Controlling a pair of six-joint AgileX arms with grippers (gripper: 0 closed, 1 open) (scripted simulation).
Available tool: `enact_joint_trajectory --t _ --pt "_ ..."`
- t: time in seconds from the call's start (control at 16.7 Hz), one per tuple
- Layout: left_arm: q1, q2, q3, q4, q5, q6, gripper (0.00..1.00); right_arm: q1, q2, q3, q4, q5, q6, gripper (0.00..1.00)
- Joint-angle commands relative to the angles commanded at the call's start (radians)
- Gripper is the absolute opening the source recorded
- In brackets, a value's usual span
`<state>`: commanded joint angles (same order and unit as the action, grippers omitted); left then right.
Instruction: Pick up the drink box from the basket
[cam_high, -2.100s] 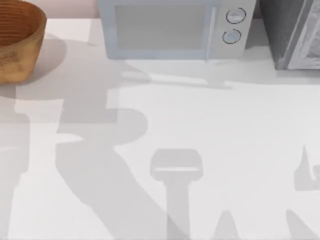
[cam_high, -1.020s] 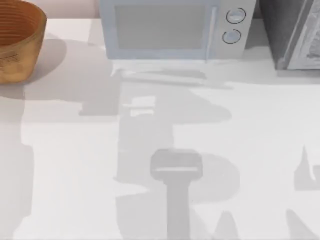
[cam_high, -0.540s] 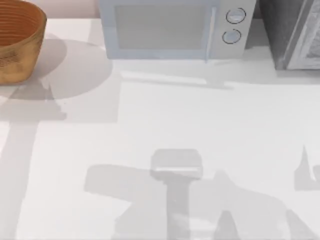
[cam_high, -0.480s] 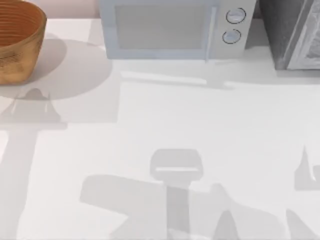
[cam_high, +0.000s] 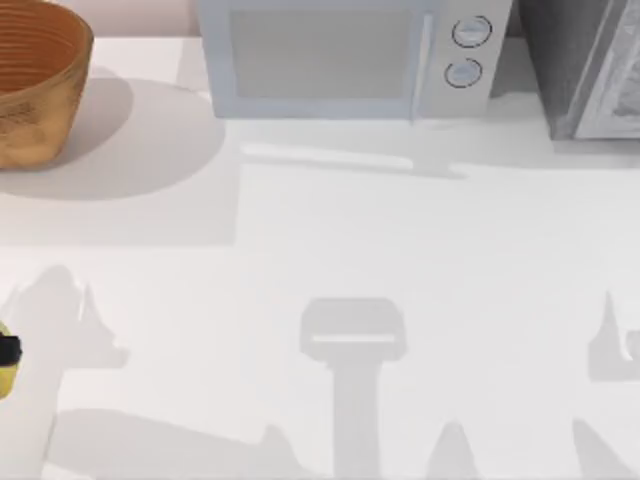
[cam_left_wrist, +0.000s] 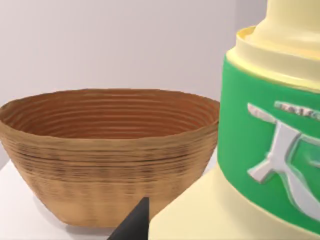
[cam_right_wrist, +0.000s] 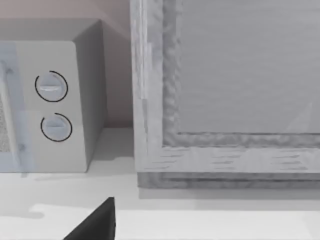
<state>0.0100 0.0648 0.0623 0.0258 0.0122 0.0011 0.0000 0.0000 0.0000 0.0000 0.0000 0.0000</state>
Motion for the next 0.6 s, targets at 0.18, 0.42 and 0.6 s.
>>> enact_joint_trajectory --t 0.18,0.42,0.6 --pt "-0.01 -0.064 -0.062 -0.025 -0.012 -0.001 0.0 0.0 0.0 0.0 0.0 0.0 0.0 1.0" --pt "-0.007 -0.06 -0.062 -0.024 -0.012 0.001 0.0 0.0 0.0 0.0 0.0 0.0 0.0 1.0" --pt "-0.022 -0.026 -0.063 0.003 -0.041 0.001 0.0 0.0 0.0 0.0 0.0 0.0 0.0 1.0"
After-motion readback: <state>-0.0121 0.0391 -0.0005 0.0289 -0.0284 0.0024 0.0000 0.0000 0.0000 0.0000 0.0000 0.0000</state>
